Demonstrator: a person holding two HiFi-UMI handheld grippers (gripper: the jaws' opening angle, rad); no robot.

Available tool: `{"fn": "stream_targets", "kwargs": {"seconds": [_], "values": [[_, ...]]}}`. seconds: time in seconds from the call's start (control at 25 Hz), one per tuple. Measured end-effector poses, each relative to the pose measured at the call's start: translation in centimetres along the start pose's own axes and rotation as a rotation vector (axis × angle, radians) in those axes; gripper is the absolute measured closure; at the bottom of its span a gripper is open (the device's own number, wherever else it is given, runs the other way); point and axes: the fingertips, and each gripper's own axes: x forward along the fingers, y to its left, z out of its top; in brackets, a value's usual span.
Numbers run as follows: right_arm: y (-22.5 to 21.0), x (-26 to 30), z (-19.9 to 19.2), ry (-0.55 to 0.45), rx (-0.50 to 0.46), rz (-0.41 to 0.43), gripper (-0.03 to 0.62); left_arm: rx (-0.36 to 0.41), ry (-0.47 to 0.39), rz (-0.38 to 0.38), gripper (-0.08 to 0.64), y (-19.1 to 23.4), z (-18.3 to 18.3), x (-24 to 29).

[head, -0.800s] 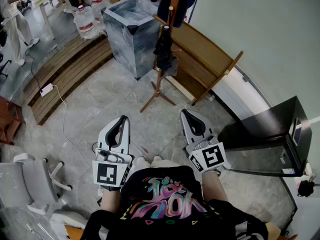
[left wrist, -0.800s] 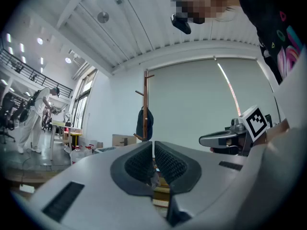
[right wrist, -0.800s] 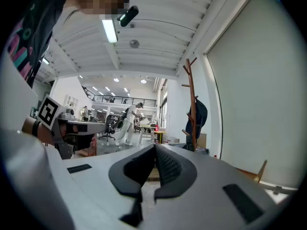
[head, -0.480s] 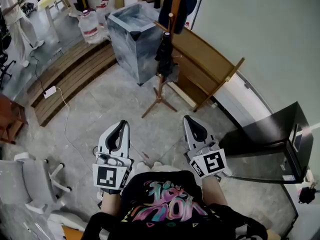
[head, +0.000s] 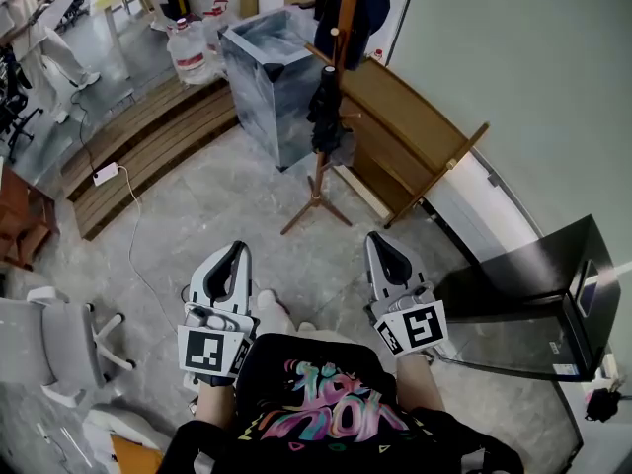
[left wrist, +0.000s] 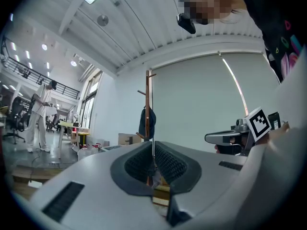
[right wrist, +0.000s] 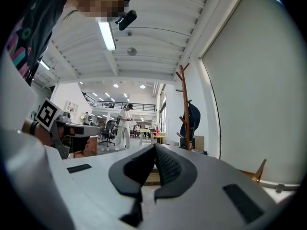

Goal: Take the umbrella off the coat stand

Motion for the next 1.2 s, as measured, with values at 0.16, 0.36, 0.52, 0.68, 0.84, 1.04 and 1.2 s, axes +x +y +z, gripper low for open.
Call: {"fn": "stream_targets", "kwargs": {"seconds": [0.16,0.36,0.52,0.68,0.84,1.04,1.2], "values": [[-0.7,0.7,-0.5,0.009,0.008,-0.004,0.577,-0.006,0.001,0.000,0.526,0.3,-0.2,1.2],[-2.0,3.2,-1.0,0.012,0.011,-0.012,0.577,-0.012,-0.010,-0.017,0.526,1.8,-0.4,3.9],[-3.5,7.5,-1.8,0.012,0.008,-0.041,0.577,-0.017,-0.030,-0.052,0.526,4.5,-1.1,7.9],[-5.7,13.0,-2.0,0.019,0.016,-0.085,0.577,-0.026,-0.017,-0.105,0.526,8.0,-1.8,13.4],[-7.9,19.2,-1.5,0.029,0.013,-0.143,0.577,-0.034,0.004,-0.169,0.526,12.4,-1.8,19.4],[-10.4,25.7,-0.6,0.045,0.001,-0.228,0.577,-0.051,-0.015,-0.227,0.526,18.4,-0.4,26.8],[-12.5,29.5,-0.3,0.040,0.009,-0.313,0.577,-0.042,0.010,-0.275,0.526,22.2,-0.7,31.5]]}}
